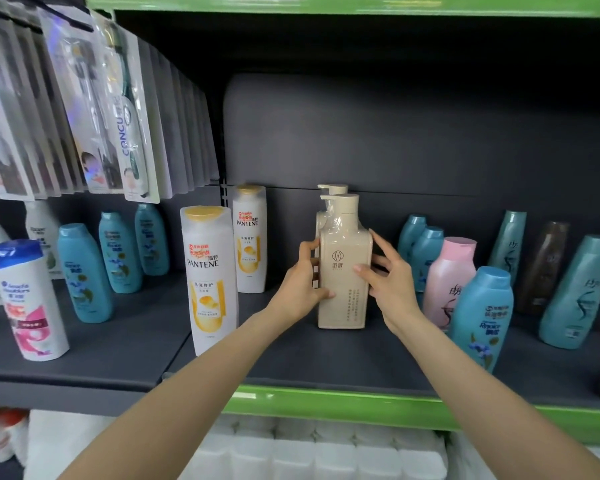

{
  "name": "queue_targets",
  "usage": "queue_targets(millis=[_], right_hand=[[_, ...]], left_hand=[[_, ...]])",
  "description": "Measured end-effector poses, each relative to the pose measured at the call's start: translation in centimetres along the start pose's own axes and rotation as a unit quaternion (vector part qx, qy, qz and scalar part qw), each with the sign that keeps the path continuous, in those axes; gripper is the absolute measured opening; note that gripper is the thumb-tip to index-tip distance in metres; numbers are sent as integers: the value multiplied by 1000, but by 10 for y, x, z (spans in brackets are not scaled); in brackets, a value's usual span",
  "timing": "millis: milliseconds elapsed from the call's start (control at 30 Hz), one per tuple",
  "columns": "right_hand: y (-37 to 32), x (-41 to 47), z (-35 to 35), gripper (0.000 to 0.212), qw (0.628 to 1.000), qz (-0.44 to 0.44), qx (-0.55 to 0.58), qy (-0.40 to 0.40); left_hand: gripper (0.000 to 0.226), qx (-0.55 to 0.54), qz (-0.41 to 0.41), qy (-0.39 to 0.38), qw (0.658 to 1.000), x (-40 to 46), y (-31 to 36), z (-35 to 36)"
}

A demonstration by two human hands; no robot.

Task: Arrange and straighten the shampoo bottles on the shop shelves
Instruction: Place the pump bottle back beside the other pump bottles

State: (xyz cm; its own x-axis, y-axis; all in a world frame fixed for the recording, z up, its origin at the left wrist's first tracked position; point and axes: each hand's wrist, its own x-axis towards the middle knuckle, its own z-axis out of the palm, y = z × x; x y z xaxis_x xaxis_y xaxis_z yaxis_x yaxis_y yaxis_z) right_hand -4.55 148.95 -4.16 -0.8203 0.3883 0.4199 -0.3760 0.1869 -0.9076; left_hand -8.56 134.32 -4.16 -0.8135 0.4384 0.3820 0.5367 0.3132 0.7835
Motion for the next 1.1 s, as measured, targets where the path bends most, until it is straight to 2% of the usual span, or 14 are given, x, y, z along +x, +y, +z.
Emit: queue_targets(millis=[133, 267, 333, 433, 567, 633, 733, 833, 967, 1100], right_hand=[[2, 0, -1, 67, 1000, -1, -7, -12], [4, -2, 1, 67, 999, -17, -12, -32], [5, -2, 3, 63, 999, -18, -13, -43], [6, -3, 1, 62, 999, -13, -7, -48], [-4, -2, -5, 64, 997, 6, -28, -65], [-23, 4, -6, 54, 997, -15, -26, -66], [-65, 32, -2, 39, 997, -63, -36, -23], [-90, 77, 5, 33, 987, -87, -136, 5], [-85, 127, 7, 40, 940, -78, -323, -81], [-73, 144, 7, 59, 911, -60, -355, -201]], left_hand=[[80, 15, 9, 13, 1000, 2, 2, 0], [69, 24, 88, 168, 982, 8, 22, -13], [62, 64, 131, 212, 966, 16, 36, -20], [54, 144, 183, 200, 952, 32, 49, -27], [41, 181, 188, 131, 956, 50, 52, -32], [43, 185, 187, 116, 958, 53, 50, -35], [46, 170, 185, 116, 961, 54, 49, -38], [45, 160, 193, 118, 961, 55, 49, -38], [46, 163, 202, 122, 958, 56, 50, -38], [47, 162, 196, 117, 960, 57, 51, -38]])
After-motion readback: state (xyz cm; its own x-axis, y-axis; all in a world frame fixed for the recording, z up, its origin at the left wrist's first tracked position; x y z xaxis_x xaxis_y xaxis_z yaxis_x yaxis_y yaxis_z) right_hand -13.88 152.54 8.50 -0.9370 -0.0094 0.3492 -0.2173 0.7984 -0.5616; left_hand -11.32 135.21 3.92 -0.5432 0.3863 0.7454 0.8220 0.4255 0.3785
